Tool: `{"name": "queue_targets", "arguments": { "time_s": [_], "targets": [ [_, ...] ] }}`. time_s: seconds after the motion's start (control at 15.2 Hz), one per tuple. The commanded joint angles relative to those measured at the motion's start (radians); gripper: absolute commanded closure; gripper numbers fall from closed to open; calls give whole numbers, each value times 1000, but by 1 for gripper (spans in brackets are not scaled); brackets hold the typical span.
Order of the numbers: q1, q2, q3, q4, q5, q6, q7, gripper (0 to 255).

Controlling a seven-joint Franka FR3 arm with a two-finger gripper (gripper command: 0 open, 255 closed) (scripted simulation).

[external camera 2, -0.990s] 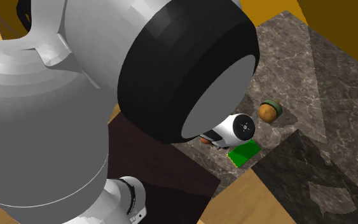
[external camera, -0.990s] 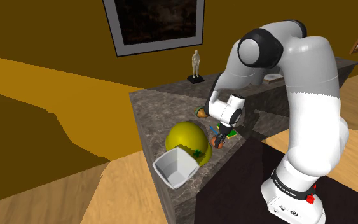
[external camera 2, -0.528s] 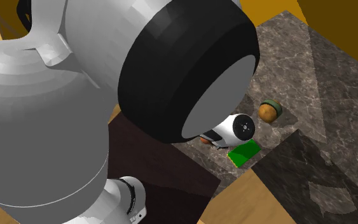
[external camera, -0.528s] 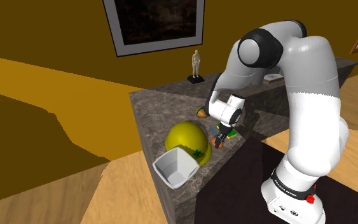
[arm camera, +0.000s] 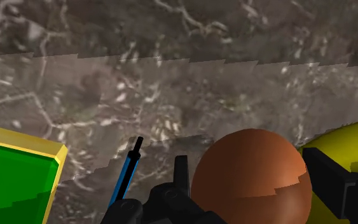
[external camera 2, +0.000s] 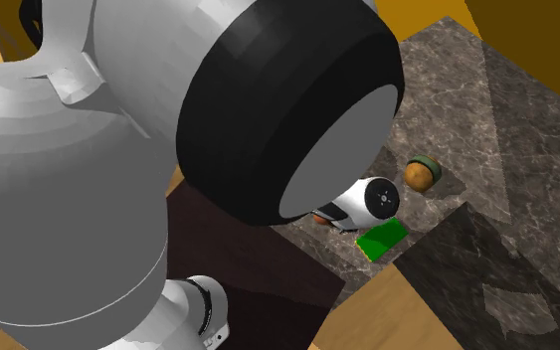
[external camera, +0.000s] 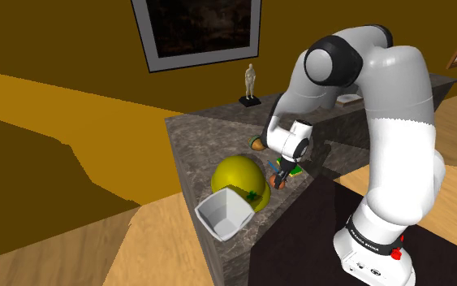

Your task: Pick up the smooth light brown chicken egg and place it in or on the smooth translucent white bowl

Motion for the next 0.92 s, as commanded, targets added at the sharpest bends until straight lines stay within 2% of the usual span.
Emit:
{"name": "queue_targets", "arguments": {
  "time_s": [0.0,0.46,0.86],
  "targets": [
    [12,-26,-16,-15,-31,-7,29,255],
    [78,-153,-103,-83,-198,-42,178,255],
    [133,-266,-185,-132,-368,-75,321,255]
  ]
}}
